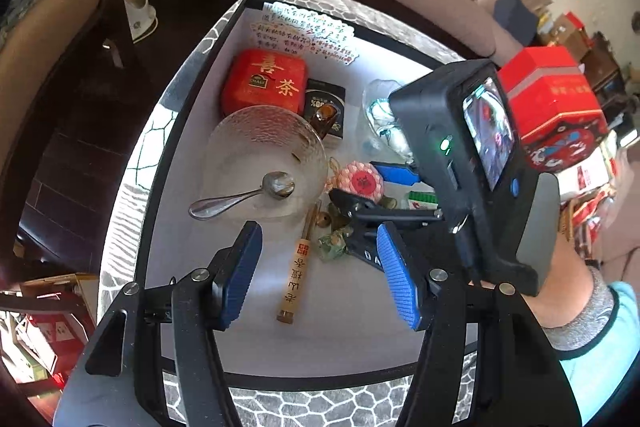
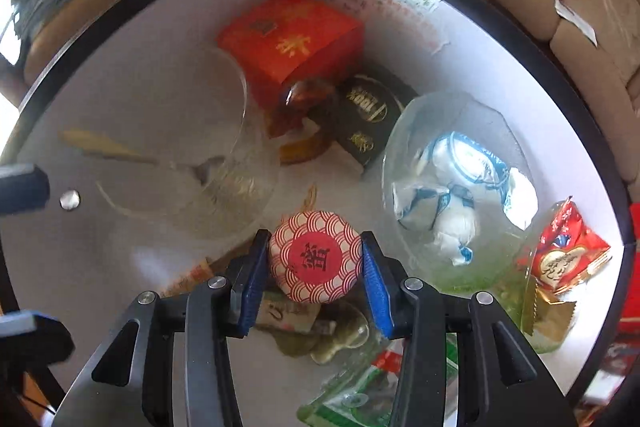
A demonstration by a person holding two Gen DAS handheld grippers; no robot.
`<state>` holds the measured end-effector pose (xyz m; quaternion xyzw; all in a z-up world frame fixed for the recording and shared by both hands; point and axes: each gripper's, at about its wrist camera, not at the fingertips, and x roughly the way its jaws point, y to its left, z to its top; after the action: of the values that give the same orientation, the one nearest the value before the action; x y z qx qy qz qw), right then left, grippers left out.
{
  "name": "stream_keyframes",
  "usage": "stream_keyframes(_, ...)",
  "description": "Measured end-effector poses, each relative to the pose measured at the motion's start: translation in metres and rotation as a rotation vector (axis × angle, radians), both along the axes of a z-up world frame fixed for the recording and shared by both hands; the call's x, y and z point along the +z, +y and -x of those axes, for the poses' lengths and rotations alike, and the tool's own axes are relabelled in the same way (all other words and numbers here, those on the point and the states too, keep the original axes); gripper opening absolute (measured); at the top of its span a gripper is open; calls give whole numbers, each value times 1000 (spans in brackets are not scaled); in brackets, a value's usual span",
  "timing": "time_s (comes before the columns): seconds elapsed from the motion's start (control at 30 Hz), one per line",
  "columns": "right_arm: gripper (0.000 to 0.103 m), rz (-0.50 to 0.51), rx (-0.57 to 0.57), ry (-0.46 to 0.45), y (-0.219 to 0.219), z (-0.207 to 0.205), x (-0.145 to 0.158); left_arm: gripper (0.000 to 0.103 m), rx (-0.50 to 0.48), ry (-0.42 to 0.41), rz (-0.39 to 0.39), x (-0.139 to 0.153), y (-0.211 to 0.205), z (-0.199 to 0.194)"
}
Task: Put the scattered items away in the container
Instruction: 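Carry the ornament and lighter into the box and open both tools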
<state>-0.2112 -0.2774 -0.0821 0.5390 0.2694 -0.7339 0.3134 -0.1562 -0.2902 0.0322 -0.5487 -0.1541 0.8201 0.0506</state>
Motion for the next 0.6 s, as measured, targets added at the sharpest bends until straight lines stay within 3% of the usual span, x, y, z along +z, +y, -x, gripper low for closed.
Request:
stream_keyframes(0.17,46,-22,-5,-55,13,-2,2,59,6,-10,-5,-5,2,-2)
stream_keyframes(0.37,48,107,-45,-57,44,-9,36,68,19,4,45,-7,12,-8)
stream_keyframes(0.6,51,175,-169,-3,101,-20,67,73,19,23,143,-4,36,-14)
